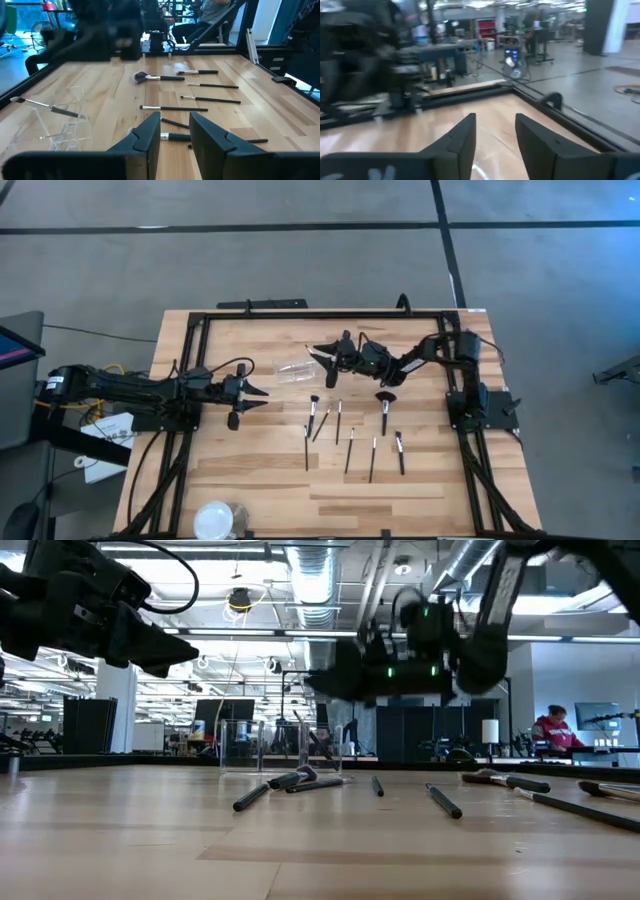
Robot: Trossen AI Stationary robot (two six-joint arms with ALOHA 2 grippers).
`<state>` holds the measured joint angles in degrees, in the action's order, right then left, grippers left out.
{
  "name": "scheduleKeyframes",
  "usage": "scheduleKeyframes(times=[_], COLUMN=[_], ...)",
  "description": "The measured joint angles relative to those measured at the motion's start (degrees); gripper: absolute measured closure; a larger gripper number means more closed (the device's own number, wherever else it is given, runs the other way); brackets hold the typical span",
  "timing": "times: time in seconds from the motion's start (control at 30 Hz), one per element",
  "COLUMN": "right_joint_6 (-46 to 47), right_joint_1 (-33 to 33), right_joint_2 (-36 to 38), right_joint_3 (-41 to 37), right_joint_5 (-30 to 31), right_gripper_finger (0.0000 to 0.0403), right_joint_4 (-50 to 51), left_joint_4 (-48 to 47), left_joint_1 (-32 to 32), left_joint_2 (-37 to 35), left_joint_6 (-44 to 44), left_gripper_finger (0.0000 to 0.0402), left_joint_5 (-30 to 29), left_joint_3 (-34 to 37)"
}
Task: Put items in baskets/containers
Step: Put the black eyeshadow brush into the transparent organizer
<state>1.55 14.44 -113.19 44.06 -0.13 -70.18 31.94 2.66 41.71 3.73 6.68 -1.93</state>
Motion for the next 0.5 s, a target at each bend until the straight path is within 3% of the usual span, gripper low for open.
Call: scheduleKeyframes(times=[0.13, 0.23, 0.5], right_joint_6=[-4.7, -5.32, 3.44], right_joint_1=[-3.96, -7.76, -17.39], right_joint_2=[10.7, 18.19, 28.13], right_joint_3=[0.07, 0.1, 0.08], right_joint_5=[0.26, 0.4, 0.38], right_gripper_finger=[0.024, 0.0221, 0.0205], right_joint_4=[14.61, 26.85, 48.56], left_joint_4=[0.01, 0.02, 4.23], left_joint_1=[-0.01, -0.51, -5.48], left_joint_2=[0.01, 0.02, 4.91], left_joint_6=[-0.19, -0.59, -2.34], left_gripper_finger=[0.03, 0.03, 0.03], left_joint_5=[0.95, 5.29, 7.52], left_joint_3=[0.0, 0.0, -0.04])
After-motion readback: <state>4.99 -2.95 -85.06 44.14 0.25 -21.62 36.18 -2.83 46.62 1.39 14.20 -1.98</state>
